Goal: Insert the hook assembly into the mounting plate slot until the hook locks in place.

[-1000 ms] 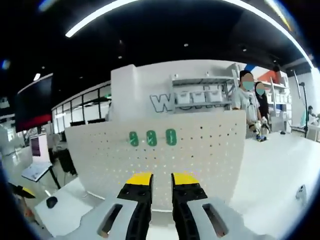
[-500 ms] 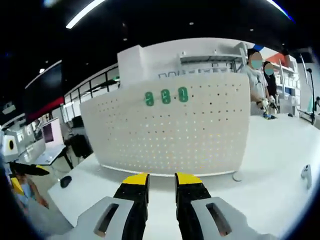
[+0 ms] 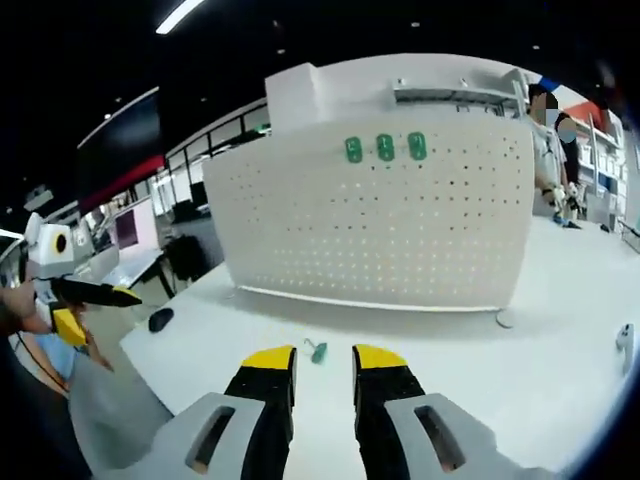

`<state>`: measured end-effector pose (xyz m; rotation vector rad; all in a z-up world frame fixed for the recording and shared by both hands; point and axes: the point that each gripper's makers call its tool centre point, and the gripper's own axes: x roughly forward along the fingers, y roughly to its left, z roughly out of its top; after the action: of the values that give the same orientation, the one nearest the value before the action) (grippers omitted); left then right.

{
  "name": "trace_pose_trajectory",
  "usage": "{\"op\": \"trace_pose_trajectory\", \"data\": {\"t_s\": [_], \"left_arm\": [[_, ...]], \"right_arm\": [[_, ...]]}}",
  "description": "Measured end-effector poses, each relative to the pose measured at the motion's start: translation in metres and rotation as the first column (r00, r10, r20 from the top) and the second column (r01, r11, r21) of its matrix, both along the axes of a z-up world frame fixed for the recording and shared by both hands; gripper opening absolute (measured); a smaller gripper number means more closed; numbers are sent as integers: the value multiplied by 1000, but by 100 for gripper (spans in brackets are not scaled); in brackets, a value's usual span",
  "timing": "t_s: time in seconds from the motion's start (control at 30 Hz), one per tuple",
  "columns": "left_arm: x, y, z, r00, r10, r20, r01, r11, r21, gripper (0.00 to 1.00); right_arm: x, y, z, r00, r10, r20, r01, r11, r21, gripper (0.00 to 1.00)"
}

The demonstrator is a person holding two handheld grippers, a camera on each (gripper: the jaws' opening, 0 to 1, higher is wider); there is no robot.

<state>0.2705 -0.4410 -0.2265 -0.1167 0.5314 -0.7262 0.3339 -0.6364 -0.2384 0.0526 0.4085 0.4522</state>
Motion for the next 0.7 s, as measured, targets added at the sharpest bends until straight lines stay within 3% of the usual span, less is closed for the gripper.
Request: {"op": "trace_pose_trajectory", "data": {"t_s": [0.43, 0.7], "left_arm": [[13, 15, -10, 1000, 15, -21, -15, 1000, 11, 89], [18, 16, -12, 999, 18, -28, -18, 1000, 12, 89]], "right_arm": [[-25, 35, -26, 993, 88, -84, -87, 996, 10, 22], [-31, 38, -36, 989, 98, -114, -98, 995, 3, 22]]}}
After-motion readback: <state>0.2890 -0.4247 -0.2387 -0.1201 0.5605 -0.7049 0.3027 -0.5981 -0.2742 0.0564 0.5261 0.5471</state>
